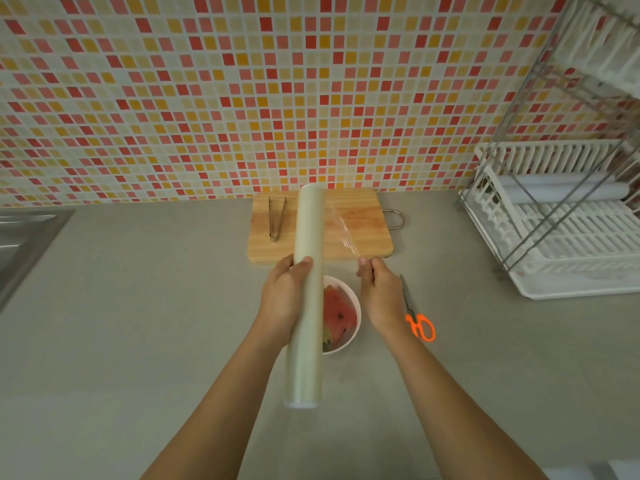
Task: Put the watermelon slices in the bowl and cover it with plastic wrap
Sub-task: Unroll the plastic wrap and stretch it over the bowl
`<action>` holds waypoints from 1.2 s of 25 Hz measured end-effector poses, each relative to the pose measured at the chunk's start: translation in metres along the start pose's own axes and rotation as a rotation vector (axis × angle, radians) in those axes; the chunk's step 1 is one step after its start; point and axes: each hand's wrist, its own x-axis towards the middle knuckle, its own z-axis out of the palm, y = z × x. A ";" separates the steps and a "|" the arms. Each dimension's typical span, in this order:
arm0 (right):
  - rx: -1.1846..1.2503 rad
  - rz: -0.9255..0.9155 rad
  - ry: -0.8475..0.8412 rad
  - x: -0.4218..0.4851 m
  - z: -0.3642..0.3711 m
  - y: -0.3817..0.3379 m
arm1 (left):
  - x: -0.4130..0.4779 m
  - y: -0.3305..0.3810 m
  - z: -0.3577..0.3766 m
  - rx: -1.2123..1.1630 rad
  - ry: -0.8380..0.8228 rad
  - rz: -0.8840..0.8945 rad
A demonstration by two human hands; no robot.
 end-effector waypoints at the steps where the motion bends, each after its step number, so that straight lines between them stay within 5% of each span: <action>1: 0.002 0.002 -0.004 0.000 0.000 0.003 | 0.000 0.000 0.001 0.002 -0.015 -0.035; 7: -0.009 0.046 -0.062 -0.005 0.002 0.028 | -0.004 -0.013 0.008 0.283 0.043 0.026; 15: -0.014 0.112 -0.094 -0.004 0.010 0.055 | 0.003 -0.020 -0.005 0.059 -0.016 -0.137; 24: 0.009 0.205 -0.155 -0.002 0.024 0.072 | 0.011 -0.032 -0.019 0.335 0.161 -0.038; 30: 0.004 0.191 -0.152 -0.003 0.024 0.070 | 0.016 -0.035 -0.035 0.396 0.103 -0.072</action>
